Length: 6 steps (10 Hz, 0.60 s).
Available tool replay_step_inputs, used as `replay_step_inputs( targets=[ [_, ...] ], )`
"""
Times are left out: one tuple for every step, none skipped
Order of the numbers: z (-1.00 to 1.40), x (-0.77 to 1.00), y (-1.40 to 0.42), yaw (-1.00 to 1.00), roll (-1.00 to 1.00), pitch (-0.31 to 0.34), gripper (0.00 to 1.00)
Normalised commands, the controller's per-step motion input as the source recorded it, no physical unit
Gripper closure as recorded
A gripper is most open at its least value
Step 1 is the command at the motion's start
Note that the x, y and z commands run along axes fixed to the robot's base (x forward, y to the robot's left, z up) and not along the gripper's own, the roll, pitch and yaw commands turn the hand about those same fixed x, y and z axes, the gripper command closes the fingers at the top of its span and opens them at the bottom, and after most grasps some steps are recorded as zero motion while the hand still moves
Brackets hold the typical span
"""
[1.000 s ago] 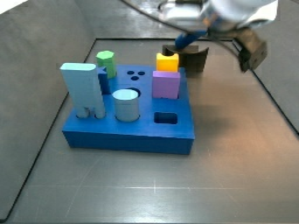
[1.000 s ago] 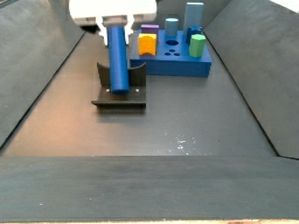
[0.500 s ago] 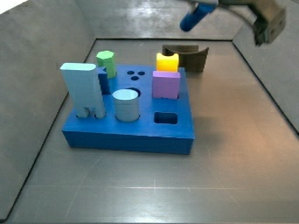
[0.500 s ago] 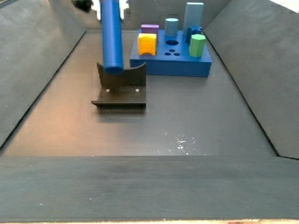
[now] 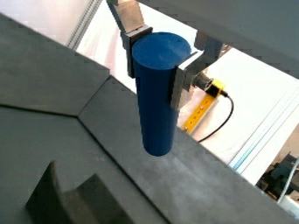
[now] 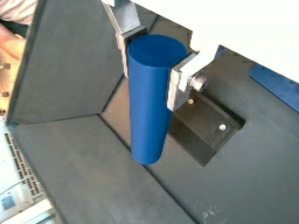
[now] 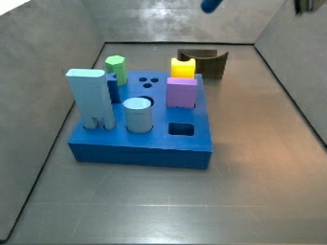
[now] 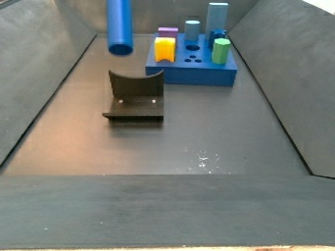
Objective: Pick up the round object. Move up. Place the round object on the fixture. Regrasp the round object. Move to above the board. Insert the round object.
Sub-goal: Move to above the board.
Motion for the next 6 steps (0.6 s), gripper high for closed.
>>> replay_step_inputs(
  targets=[
    [1.00,0.06,-0.03,0.09,-0.04,0.134,1.00],
    [1.00,0.06,-0.03,0.09,-0.04,0.128,1.00],
    [1.00,0.06,-0.03,0.10,-0.04,0.117,1.00],
    [1.00,0.05,-0.03,0.11,-0.04,0.108,1.00],
    [0.97,0.05,-0.03,0.11,-0.05,0.096,1.00],
    [0.81,0.04,-0.03,0.10,-0.05,0.089,1.00]
  ],
)
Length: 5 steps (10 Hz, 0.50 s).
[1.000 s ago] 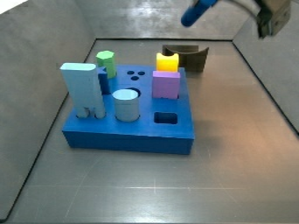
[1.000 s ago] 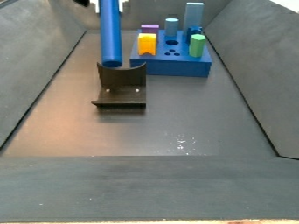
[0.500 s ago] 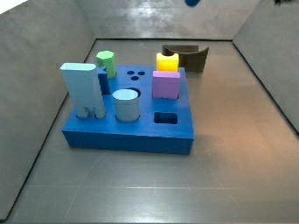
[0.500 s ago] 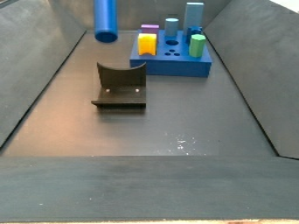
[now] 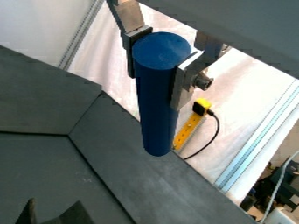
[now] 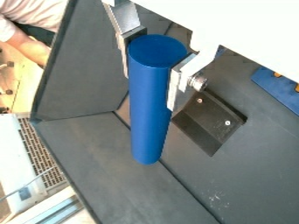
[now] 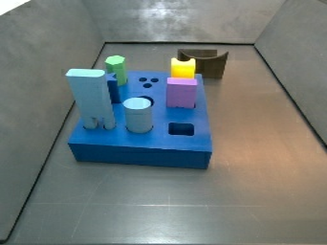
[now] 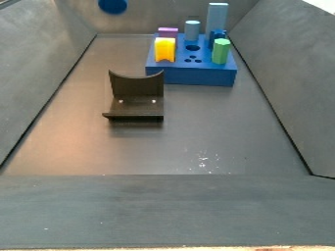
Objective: Pick up the round object. Move up. Place the round object on the fixture. Regrasp the round object. Move to above the board. Insert the round object.
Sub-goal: Move to above the board.
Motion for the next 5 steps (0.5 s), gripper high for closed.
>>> replay_step_inputs(
  targets=[
    [0.65,0.03,-0.02,0.10,-0.05,0.085,1.00],
    [0.49,0.02,-0.02,0.09,-0.05,0.079,1.00],
    [0.28,0.02,-0.02,0.08,-0.05,0.076,1.00],
    [-0.12,-0.75,-1.00,-0.10,-1.00,-0.035,1.00],
    [-0.13,-0.77,-1.00,-0.10,-1.00,-0.053,1.00]
  ],
)
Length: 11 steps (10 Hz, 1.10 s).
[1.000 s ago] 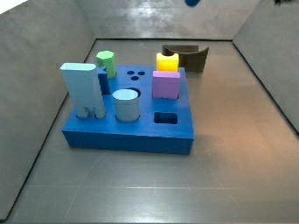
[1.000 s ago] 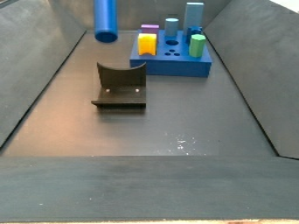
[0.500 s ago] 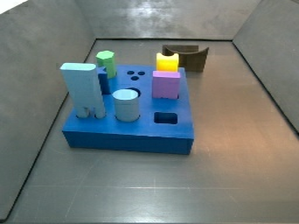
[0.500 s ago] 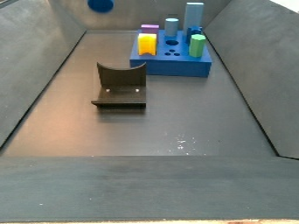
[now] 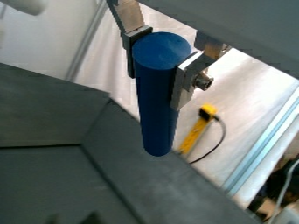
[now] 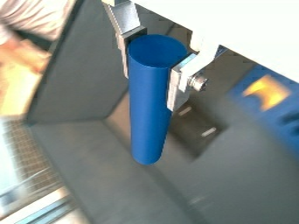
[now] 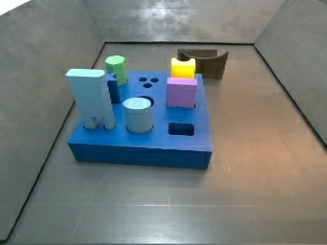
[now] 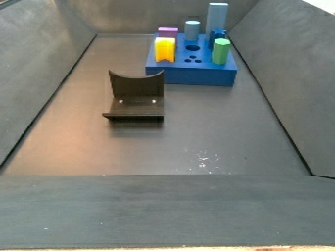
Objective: Pick up the round object. Move up. Place the round object on the fixture. Regrasp the round object. Move to above the board. Insert the round object.
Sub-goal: Move to above the board.
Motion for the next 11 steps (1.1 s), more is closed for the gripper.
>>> replay_step_inputs(
  targets=[
    [-0.13,-0.81,-1.00,-0.10,-1.00,-0.067,1.00],
    [-0.16,-0.86,-1.00,-0.09,-1.00,-0.084,1.00],
    [-0.15,-0.88,-1.00,-0.09,-1.00,-0.092,1.00],
    [-0.15,-0.92,-1.00,-0.09,-1.00,-0.100,1.00],
    [-0.15,-0.89,-0.93,-0.09,-1.00,-0.102,1.00],
    [-0.08,-0.58,-0.54,-0.09,-1.00,-0.109,1.00],
    [-0.04,-0.35,-0.26,-0.09,-1.00,-0.108,1.00],
    [-0.03,-0.24,-0.15,-0.09,-1.00,-0.095,1.00],
    [-0.02,-0.12,-0.05,-0.10,-1.00,-0.092,1.00],
    [-0.01,-0.09,-0.01,-0.09,-0.90,-0.094,1.00],
    [0.00,-0.06,0.02,-0.05,-0.60,-0.068,1.00]
  ],
)
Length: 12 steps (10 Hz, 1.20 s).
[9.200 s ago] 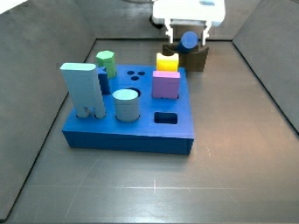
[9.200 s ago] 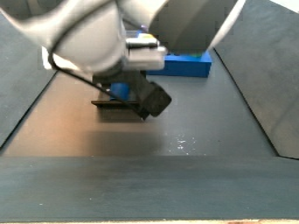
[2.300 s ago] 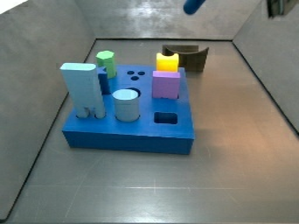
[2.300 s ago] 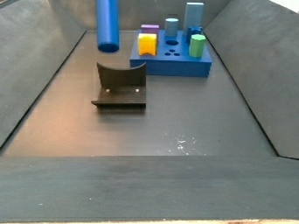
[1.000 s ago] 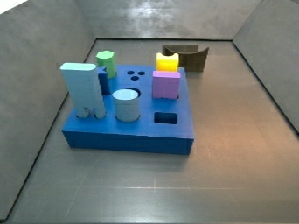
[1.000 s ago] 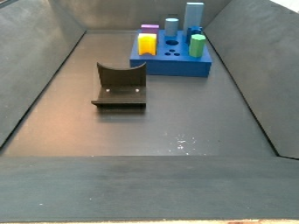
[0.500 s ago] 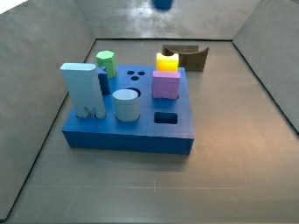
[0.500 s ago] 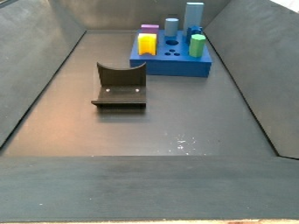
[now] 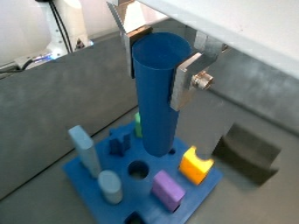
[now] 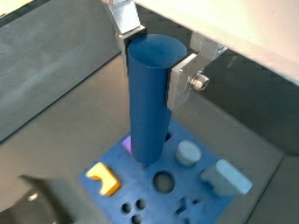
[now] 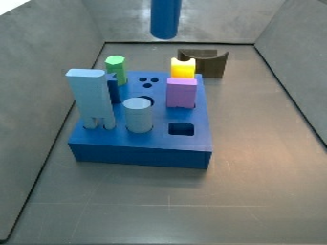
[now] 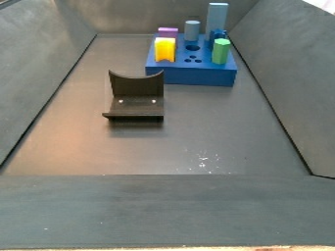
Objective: Pick up the round object. Move up. Place the round object on the fixture. Regrasp the round object. Move to above the board. Insert the round object.
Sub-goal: Move to above the board, then insert the round object.
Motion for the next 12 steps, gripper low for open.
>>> replay_step_inputs(
  targets=[
    [-0.01,-0.05,0.01,-0.04,-0.41,-0.057,1.00],
    [0.00,-0.04,0.01,-0.02,-0.23,-0.040,1.00],
    [-0.66,0.00,0.59,0.00,-0.26,-0.041,1.00],
    [-0.67,-0.05,0.65,0.00,-0.25,-0.067,1.00],
    [-0.70,-0.05,0.67,0.00,-0.23,-0.051,1.00],
    [-0.73,0.00,0.54,0.00,-0.22,-0.026,1.00],
    [-0.67,-0.06,0.11,0.00,-0.07,0.000,1.00],
    [-0.15,-0.31,-0.03,0.00,0.00,0.000,1.00],
    [-0.01,-0.27,-0.19,0.00,0.00,0.000,1.00],
    [-0.16,-0.30,-0.24,-0.02,-0.01,0.000,1.00],
    [-0.33,-0.32,-0.16,-0.03,-0.11,0.000,1.00],
    [-0.47,-0.29,-0.09,-0.05,-0.19,0.000,1.00]
  ],
)
